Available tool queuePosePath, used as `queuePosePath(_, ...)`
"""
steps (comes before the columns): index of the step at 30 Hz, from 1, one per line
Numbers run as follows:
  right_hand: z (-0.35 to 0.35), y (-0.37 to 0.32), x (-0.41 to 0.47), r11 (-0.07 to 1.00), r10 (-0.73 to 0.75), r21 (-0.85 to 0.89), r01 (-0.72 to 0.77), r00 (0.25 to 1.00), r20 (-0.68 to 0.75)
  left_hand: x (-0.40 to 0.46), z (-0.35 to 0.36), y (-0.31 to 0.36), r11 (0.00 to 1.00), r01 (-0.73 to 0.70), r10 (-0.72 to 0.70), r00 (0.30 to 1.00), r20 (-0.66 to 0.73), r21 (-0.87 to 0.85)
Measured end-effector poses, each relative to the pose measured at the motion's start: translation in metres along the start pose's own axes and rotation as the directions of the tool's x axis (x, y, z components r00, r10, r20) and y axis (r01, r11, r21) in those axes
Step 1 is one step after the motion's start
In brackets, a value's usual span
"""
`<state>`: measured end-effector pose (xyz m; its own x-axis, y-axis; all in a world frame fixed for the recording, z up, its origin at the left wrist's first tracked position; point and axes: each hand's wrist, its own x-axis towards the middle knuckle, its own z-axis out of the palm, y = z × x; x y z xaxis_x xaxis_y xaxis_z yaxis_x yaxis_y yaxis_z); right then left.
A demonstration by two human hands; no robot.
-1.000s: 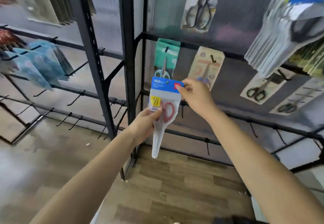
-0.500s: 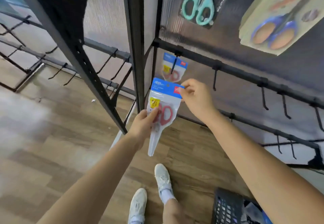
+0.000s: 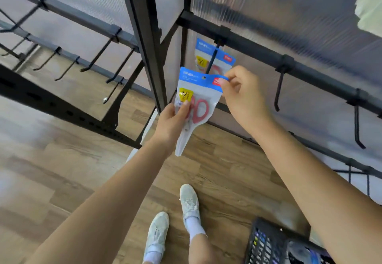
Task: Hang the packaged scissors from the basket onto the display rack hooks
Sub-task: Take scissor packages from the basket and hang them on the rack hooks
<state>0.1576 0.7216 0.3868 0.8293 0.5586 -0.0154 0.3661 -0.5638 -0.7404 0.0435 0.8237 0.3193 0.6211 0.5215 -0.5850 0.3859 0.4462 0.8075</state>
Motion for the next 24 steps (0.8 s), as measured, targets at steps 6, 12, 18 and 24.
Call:
queuePosePath(6,-0.005,0.005,-0.002,0.998,-0.016,-0.052,0.018,0.999,0.031,0.008,0.008,0.001,1.000,0.000,0.001,1.000,-0.022,0.022)
queuePosePath(12,-0.003,0.008,0.015,0.993,-0.012,-0.121,0.008,0.999,-0.029,0.019,0.013,0.004,1.000,0.010,-0.010,1.000,0.001,0.009)
queuePosePath(18,-0.005,0.012,0.035,0.984,-0.079,-0.165,0.065,0.994,-0.076,0.041,0.022,0.019,0.999,-0.001,-0.001,0.999,0.046,0.043)
queuePosePath(24,-0.008,0.012,0.043,0.968,-0.136,-0.224,0.112,0.986,-0.096,0.052,0.034,0.033,0.979,-0.005,-0.006,0.999,0.054,0.205)
